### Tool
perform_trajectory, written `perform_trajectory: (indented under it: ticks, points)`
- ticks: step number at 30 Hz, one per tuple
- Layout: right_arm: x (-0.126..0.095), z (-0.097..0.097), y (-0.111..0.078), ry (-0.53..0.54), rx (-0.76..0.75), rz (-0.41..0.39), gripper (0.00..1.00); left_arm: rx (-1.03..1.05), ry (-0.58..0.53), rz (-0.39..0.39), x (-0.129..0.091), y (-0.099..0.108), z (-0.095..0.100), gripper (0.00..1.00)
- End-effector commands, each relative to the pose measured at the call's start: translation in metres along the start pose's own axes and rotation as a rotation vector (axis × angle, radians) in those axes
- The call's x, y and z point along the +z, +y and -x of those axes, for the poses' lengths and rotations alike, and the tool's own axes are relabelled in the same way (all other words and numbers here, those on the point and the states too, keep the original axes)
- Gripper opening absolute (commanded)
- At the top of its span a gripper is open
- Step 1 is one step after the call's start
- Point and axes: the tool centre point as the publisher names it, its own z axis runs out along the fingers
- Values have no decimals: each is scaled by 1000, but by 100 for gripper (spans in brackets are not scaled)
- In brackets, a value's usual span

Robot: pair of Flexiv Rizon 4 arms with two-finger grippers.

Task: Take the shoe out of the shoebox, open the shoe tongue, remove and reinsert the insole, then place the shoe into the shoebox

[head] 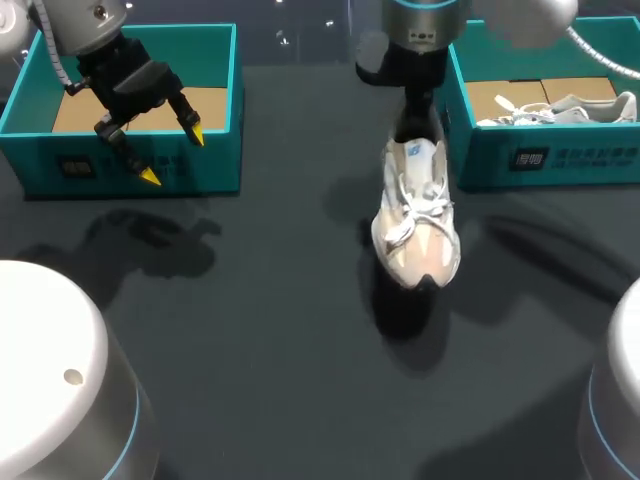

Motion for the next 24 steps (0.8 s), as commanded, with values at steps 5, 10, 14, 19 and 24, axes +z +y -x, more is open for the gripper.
perform_trajectory:
  ticks: [5, 10, 14, 19, 24]
  points:
    - [-59, 63, -58, -74, -49, 25, 0, 0, 1, 1, 0, 0, 0, 100]
    - [-59, 63, -58, -74, -49, 25, 0, 0, 1, 1, 0, 0, 0, 100]
    - [-59, 63, -58, -74, -49, 25, 0, 0, 1, 1, 0, 0, 0, 100]
    - [-59, 63, -58, -74, -49, 25, 0, 0, 1, 1, 0, 0, 0, 100]
    - [-64, 116, -66, -120, -35, -26, 0, 0, 1, 1, 0, 0, 0, 100]
